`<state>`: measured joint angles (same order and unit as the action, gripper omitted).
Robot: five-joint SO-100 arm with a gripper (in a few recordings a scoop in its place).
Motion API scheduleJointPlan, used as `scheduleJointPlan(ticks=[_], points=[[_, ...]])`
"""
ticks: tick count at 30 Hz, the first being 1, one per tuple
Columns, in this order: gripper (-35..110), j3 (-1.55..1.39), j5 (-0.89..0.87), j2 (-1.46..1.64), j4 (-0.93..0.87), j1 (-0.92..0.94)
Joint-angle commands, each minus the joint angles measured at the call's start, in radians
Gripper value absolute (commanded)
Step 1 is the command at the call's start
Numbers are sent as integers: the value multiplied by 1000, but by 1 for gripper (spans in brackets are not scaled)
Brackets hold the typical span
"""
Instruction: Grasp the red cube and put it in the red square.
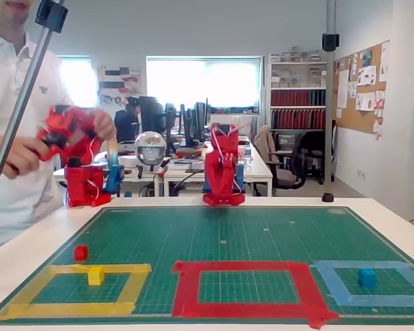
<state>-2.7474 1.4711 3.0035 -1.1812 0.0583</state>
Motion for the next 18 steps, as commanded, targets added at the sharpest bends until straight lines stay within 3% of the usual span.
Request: scheduleJointPlan(ticks=[1, 6, 10, 18], points=[[-1, 428, 35, -356, 81, 100], [-1, 813, 55, -732, 97, 284], [-1, 904, 130, -948, 175, 451], [-1, 784, 227, -1255, 804, 617]])
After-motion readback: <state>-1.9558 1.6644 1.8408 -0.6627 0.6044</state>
